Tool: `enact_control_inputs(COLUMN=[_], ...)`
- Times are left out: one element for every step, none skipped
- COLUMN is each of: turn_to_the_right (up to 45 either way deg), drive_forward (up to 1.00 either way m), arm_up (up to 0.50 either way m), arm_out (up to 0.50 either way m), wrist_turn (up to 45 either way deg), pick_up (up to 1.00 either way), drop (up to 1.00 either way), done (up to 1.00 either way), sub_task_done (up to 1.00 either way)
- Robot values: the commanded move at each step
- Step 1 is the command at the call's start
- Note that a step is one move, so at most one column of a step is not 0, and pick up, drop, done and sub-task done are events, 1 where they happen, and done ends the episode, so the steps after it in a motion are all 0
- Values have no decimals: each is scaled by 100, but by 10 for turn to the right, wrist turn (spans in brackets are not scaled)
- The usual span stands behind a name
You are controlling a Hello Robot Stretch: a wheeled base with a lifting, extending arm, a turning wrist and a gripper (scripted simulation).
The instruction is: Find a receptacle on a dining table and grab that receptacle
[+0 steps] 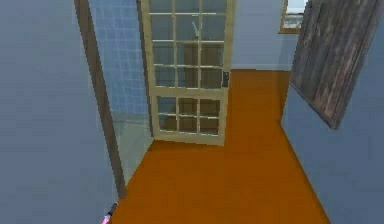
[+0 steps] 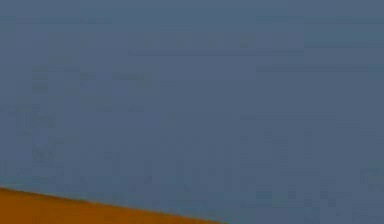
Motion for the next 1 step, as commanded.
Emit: enact_control_inputs(turn_to_the_right=[0], drive_forward=[65], arm_up=[0], arm_out=[0], wrist_turn=[0], pick_up=[0], drop=[0], done=[0], sub_task_done=[0])
